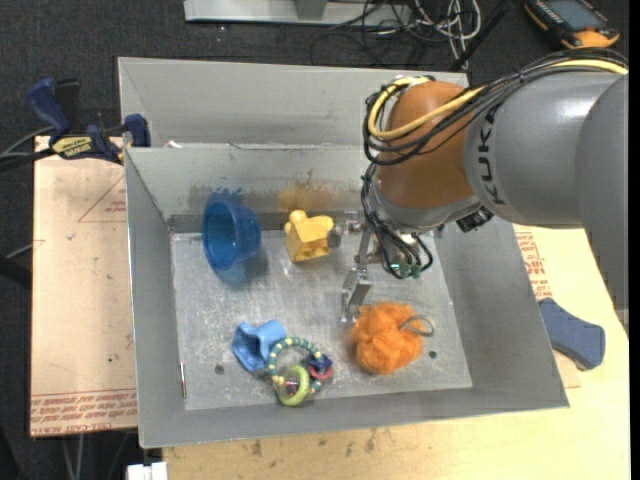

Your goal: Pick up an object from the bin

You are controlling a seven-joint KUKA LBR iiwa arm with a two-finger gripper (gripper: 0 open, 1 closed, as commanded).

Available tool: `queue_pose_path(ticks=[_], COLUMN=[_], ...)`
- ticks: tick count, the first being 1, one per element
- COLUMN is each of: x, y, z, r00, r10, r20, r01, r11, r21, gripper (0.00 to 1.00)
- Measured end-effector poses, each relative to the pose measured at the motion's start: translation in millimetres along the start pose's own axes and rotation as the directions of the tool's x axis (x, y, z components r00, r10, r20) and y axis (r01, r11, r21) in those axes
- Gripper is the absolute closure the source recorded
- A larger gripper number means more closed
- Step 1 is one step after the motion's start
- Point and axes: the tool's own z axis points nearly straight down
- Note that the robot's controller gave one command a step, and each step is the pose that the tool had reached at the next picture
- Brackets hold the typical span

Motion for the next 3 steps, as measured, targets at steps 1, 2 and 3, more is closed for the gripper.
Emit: queue_pose_path(ticks=[1, 2, 3], x=[-1.9, -1.8, 26.3], y=[-0.1, -0.2, -4.0], z=[-4.3, -4.3, -32.0], r00=[1.000, 1.000, 0.989], r10=[0.000, 0.000, -0.150], r20=[0.007, 0.007, 0.002], r01=[0.000, 0.000, 0.150], r11=[1.000, 1.000, 0.989], r21=[0.000, 0.000, 0.001], gripper=[0.00, 0.00, 0.00])
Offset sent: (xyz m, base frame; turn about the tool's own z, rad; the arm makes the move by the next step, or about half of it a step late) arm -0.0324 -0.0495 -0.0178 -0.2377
